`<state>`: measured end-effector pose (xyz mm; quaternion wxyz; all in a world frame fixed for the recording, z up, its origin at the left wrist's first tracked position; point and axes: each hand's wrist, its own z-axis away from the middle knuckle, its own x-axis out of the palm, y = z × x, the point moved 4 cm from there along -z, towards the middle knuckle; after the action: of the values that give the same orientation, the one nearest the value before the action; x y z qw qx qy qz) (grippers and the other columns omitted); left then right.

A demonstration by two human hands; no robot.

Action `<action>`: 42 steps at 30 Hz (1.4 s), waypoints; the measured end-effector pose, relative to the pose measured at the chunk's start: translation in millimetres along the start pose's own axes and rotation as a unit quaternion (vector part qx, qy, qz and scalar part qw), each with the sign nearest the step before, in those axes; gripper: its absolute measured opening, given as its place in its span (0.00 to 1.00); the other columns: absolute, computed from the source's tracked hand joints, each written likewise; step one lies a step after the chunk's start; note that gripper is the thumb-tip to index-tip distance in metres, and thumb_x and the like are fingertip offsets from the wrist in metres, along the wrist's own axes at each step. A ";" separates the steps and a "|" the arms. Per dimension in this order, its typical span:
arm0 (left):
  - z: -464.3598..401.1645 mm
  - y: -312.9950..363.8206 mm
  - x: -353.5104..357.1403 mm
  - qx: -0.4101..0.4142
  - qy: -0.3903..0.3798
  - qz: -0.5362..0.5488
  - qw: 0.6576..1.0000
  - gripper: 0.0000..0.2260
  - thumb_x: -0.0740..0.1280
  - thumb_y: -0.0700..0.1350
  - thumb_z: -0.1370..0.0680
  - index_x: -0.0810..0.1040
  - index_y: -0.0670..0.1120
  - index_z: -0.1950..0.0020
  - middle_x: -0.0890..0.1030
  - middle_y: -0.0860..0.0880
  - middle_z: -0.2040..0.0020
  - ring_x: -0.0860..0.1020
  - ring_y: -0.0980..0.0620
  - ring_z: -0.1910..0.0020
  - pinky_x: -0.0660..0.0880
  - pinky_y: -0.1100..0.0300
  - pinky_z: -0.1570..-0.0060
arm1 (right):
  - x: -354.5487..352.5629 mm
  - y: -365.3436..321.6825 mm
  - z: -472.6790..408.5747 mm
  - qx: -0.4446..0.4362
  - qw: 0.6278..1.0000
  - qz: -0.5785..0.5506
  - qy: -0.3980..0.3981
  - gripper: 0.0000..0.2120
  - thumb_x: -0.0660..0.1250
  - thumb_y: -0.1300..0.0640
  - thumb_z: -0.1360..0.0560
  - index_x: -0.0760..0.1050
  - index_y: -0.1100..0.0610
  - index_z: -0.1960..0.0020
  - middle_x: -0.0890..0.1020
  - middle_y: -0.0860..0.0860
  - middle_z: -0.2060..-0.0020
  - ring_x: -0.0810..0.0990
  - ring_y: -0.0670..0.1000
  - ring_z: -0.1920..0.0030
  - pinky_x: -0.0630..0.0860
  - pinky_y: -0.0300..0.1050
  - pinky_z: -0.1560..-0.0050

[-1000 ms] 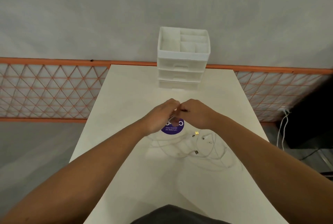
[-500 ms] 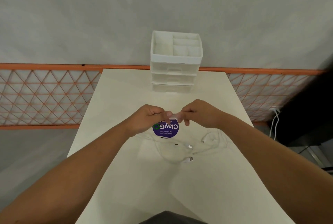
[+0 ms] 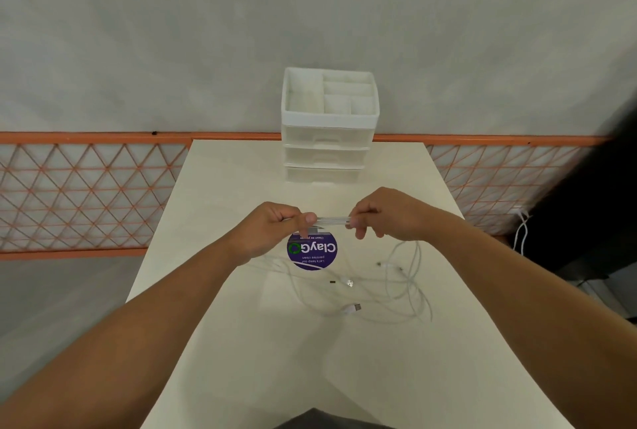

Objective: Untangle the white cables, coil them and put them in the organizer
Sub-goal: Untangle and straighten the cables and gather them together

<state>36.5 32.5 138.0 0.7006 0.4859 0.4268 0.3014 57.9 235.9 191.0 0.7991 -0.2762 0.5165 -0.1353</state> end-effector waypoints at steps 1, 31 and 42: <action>0.3 0.0 0.8 0.000 0.002 0.002 1.000 0.16 0.67 0.52 0.22 0.83 0.43 0.63 0.82 0.45 0.59 0.76 0.58 0.59 0.69 0.69 0.57 | -4.0 2.0 0.5 0.012 1.000 0.007 0.022 0.11 0.67 0.49 0.24 0.82 0.55 0.57 0.84 0.47 0.65 0.74 0.43 0.70 0.69 0.38 0.65; 7.3 7.0 -10.4 -0.014 0.097 -0.034 0.995 0.20 0.66 0.51 0.21 0.79 0.34 0.61 0.69 0.58 0.80 0.70 0.64 0.76 0.64 0.64 0.66 | -23.0 40.7 20.6 0.015 0.991 0.002 0.132 0.11 0.62 0.49 0.21 0.79 0.51 0.57 0.74 0.47 0.69 0.69 0.46 0.70 0.66 0.41 0.65; -1.0 1.4 -25.1 -0.042 0.082 -0.106 0.990 0.15 0.64 0.60 0.26 0.85 0.54 0.63 0.84 0.55 0.61 0.79 0.52 0.54 0.72 0.53 0.43 | -28.1 -0.9 21.5 -0.012 0.990 0.054 0.128 0.15 0.62 0.47 0.22 0.78 0.54 0.61 0.73 0.45 0.72 0.69 0.44 0.71 0.64 0.39 0.67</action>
<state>24.2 12.3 146.8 0.7112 0.3819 0.5186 0.2819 65.3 255.7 219.3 0.7290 -0.2381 0.6304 -0.1201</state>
